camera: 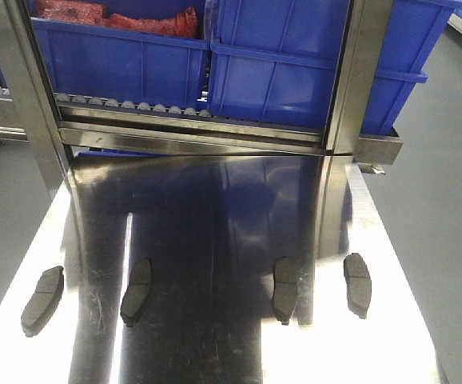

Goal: Move and align brake pads A on conveyor

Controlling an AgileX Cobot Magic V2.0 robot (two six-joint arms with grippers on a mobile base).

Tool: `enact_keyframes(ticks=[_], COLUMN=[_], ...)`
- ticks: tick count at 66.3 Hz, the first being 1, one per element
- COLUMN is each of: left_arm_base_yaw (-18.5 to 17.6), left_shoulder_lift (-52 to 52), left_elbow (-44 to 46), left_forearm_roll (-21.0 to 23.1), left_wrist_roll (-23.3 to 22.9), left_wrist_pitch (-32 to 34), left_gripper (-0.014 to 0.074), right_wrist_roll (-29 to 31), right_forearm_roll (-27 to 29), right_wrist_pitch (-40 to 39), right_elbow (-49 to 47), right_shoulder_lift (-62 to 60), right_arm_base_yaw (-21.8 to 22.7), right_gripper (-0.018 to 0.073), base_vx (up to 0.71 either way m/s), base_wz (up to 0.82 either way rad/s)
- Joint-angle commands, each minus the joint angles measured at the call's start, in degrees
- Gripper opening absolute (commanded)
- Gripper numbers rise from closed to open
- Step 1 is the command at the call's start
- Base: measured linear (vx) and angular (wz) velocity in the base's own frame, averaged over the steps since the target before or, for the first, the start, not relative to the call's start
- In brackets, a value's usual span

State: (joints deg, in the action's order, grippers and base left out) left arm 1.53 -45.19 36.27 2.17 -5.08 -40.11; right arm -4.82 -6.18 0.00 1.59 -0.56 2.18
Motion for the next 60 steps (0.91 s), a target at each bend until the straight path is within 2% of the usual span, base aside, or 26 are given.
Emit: enact_keyframes(ticks=[1,7,16,21,30,36,45,52,60], left_arm_base_yaw=[0.19,0.19,0.19,0.19,-0.23,-1.80,-5.09,-6.87,-6.87], left_shoulder_lift=[-0.12,-0.42,-4.94,-9.78,-17.79,-23.18,-31.22,-37.25,-41.64], left_elbow=[1.84,1.84,5.77,9.93,17.02,20.25,23.92,26.33,27.55], left_forearm_roll=[1.01,1.87,9.60,13.17,14.06,13.67,8.69,3.43,2.99], left_wrist_roll=[-0.40,4.45,15.00,18.09,18.09,17.93,15.43,9.61,7.20], left_wrist_pitch=[3.90,4.35,0.39,-2.44,-4.19,-5.10,-7.31,-7.03,-7.01], left_gripper=[0.0482,0.0477,0.0461,0.0461,0.0461,0.0461,0.0461,0.0461,0.0461], right_wrist_roll=[0.46,0.46,0.46,0.46,0.46,0.46,0.46,0.46,0.46], right_forearm_roll=[-0.12,-0.12,-0.12,-0.12,-0.12,-0.12,-0.12,-0.12,-0.12], right_wrist_pitch=[-4.06,-4.06,-4.06,-4.06,-4.06,-4.06,-4.06,-4.06,-4.06], right_elbow=[0.68,0.68,0.68,0.68,0.68,0.68,0.68,0.68,0.68], right_shoulder_lift=[-0.78,-0.78,-0.78,-0.78,-0.78,-0.78,-0.78,-0.78,-0.78], right_arm_base_yaw=[-0.19,-0.19,-0.19,-0.19,-0.19,-0.19,-0.19,-0.19,-0.19], right_gripper=[-0.0012,-0.0012,-0.0012,-0.0012,-0.0012,-0.0012,-0.0012,-0.0012,-0.0012], base_vx=[0.00,0.00,0.00,0.00,0.00,0.00,0.00,0.00,0.00], base_wz=[0.00,0.00,0.00,0.00,0.00,0.00,0.00,0.00,0.00])
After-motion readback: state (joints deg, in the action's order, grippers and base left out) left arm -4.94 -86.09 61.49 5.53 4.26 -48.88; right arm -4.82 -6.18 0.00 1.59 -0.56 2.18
